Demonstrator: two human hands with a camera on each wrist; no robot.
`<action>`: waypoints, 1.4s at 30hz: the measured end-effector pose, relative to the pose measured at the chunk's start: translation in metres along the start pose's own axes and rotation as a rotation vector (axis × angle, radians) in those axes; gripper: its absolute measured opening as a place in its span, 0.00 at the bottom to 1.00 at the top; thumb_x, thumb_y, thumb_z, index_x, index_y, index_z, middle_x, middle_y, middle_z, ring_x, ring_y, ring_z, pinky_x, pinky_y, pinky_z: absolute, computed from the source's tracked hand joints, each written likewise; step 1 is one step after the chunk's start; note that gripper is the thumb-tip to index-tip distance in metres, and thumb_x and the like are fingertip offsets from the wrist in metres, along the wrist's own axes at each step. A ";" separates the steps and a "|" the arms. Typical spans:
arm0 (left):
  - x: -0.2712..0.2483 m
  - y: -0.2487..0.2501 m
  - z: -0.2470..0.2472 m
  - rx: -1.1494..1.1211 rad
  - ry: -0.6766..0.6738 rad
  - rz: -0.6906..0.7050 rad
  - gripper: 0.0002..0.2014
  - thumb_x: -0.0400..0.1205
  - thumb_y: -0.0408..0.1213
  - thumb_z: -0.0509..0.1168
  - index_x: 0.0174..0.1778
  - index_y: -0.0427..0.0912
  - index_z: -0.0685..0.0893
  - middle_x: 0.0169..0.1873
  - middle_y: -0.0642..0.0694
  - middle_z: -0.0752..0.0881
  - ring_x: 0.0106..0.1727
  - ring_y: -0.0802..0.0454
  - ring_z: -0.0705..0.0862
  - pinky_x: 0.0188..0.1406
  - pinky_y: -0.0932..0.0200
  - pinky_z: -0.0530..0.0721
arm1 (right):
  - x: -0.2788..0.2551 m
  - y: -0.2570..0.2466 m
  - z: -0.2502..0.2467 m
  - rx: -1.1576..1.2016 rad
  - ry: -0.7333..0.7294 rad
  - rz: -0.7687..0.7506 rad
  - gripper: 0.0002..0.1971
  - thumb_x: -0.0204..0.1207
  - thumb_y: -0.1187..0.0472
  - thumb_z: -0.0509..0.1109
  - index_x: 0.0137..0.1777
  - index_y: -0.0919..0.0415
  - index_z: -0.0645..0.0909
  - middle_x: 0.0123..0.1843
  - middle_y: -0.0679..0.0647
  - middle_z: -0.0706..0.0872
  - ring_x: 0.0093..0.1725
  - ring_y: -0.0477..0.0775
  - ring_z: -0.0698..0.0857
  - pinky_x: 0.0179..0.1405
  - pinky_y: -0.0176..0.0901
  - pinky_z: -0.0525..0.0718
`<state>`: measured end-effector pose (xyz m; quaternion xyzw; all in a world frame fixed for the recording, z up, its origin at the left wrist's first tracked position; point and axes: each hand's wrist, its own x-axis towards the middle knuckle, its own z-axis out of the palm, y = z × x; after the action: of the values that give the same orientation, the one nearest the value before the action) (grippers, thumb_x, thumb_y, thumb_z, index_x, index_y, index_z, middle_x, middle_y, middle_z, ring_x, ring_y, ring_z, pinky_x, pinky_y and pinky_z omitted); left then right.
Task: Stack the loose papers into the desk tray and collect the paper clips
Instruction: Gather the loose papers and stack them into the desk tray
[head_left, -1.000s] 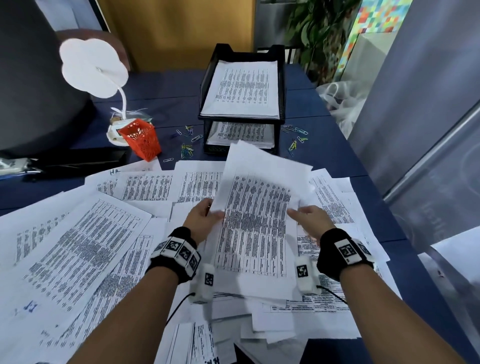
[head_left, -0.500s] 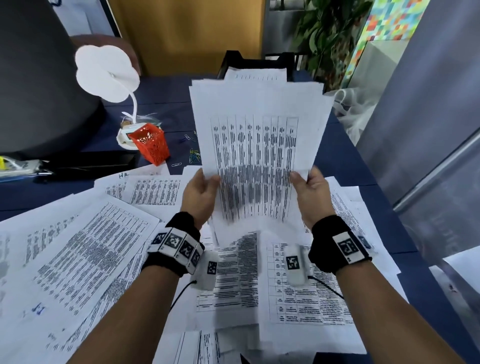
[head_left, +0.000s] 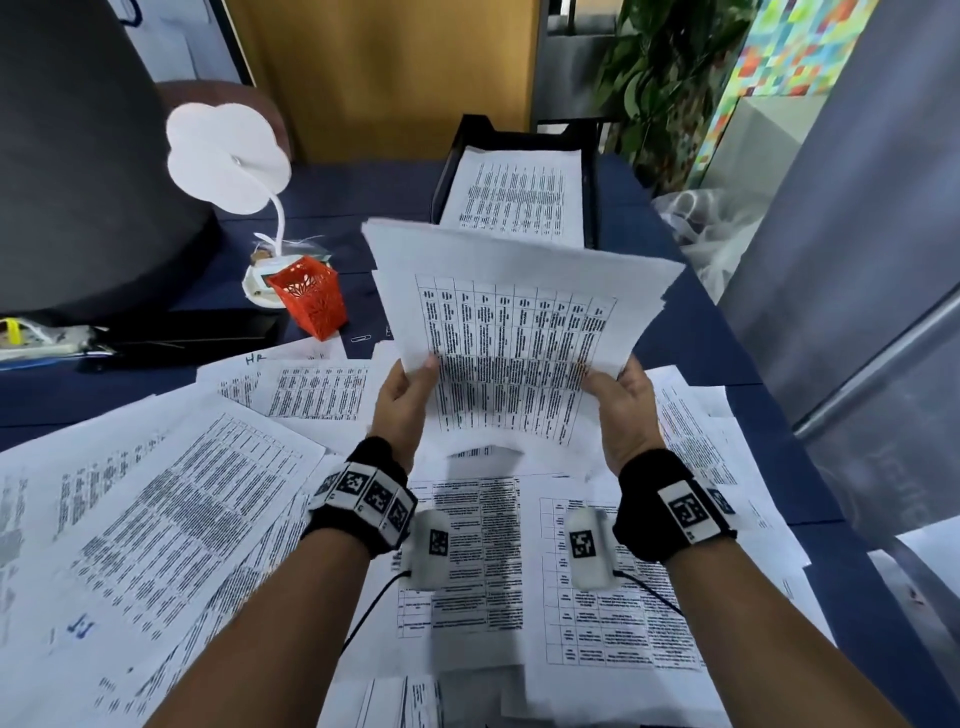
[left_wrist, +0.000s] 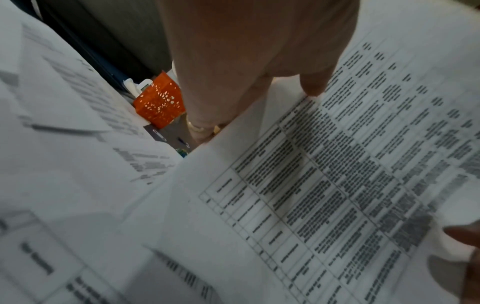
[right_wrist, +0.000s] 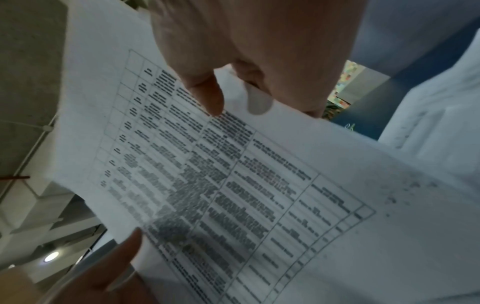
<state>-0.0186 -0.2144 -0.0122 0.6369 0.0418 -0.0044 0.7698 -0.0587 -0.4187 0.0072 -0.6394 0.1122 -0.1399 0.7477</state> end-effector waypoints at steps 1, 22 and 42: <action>0.001 -0.002 0.002 0.010 0.003 -0.006 0.04 0.80 0.41 0.68 0.47 0.47 0.81 0.42 0.57 0.85 0.43 0.72 0.83 0.54 0.67 0.75 | 0.000 0.001 0.002 -0.001 0.006 -0.008 0.15 0.69 0.73 0.64 0.52 0.57 0.78 0.45 0.48 0.87 0.46 0.45 0.86 0.47 0.34 0.83; 0.000 0.039 0.006 0.115 0.052 0.301 0.15 0.74 0.38 0.70 0.54 0.49 0.75 0.41 0.53 0.84 0.42 0.62 0.83 0.46 0.63 0.83 | -0.001 -0.026 0.014 -0.117 0.090 -0.154 0.21 0.72 0.83 0.58 0.47 0.54 0.69 0.39 0.45 0.79 0.32 0.31 0.78 0.35 0.27 0.77; 0.011 -0.015 0.001 0.223 0.060 -0.013 0.07 0.81 0.35 0.67 0.37 0.41 0.79 0.31 0.50 0.80 0.35 0.53 0.77 0.43 0.56 0.78 | -0.004 0.037 0.011 -0.399 0.029 0.172 0.16 0.77 0.71 0.51 0.61 0.56 0.67 0.48 0.52 0.80 0.42 0.55 0.79 0.40 0.46 0.79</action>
<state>-0.0084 -0.2179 -0.0275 0.7181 0.0681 0.0052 0.6926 -0.0563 -0.4022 -0.0280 -0.7608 0.2027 -0.0596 0.6136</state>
